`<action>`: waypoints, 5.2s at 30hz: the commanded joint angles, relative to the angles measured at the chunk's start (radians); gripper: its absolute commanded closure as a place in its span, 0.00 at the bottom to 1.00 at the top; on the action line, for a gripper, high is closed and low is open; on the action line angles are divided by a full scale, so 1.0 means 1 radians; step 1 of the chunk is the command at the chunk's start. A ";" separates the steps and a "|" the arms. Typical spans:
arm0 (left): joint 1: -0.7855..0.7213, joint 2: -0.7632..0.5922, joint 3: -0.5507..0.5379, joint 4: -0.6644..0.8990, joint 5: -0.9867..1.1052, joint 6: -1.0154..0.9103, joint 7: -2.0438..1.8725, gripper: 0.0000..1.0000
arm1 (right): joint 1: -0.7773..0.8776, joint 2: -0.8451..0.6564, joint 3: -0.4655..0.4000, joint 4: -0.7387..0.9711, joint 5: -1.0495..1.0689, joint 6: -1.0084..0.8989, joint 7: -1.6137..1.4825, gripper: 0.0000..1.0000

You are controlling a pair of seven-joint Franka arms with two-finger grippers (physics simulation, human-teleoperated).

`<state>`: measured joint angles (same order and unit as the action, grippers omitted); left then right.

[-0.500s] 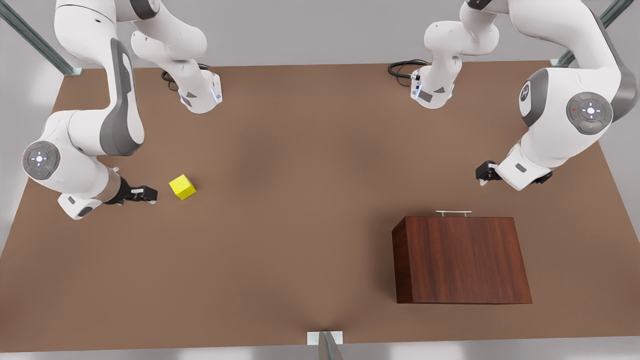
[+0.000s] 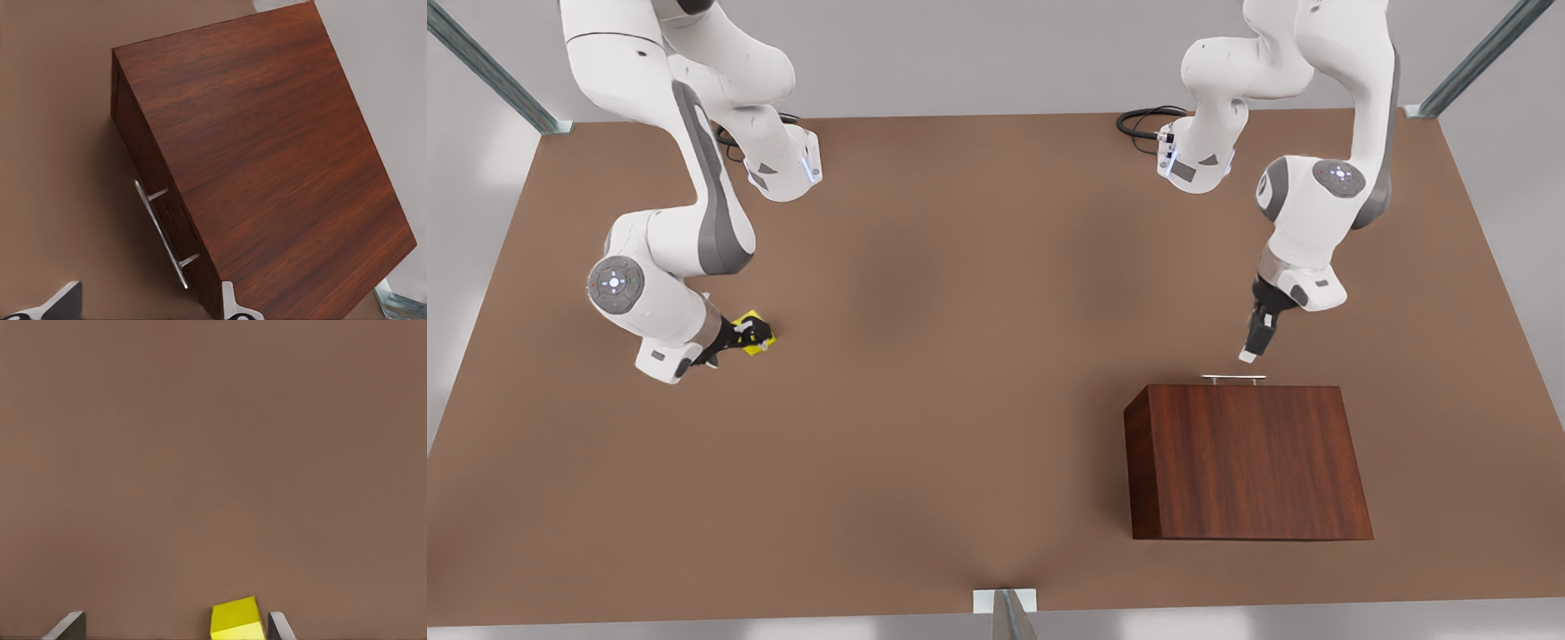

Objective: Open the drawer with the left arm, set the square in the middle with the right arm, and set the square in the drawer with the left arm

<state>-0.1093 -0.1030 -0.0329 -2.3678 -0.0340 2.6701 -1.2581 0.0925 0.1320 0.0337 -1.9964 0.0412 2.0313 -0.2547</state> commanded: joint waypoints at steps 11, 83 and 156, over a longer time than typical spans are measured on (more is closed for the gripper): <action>0.003 0.120 0.001 -0.050 -0.173 0.143 -0.029 0.00 | -0.016 0.083 -0.081 -0.144 0.000 0.187 -0.518 0.00; -0.012 -0.162 0.033 -0.363 -0.300 -0.056 -0.060 0.00 | -0.091 0.067 -0.100 -0.630 0.000 0.725 -0.788 0.39; -0.521 0.574 -0.059 0.670 0.117 -0.518 1.072 0.00 | -0.048 0.011 -0.100 0.524 -0.089 -0.330 0.198 0.00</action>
<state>-0.6297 0.4761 -0.0850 -1.7042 0.0796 2.1645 -0.1856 0.0424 0.1427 -0.0660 -1.4656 -0.0490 1.6998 -0.0567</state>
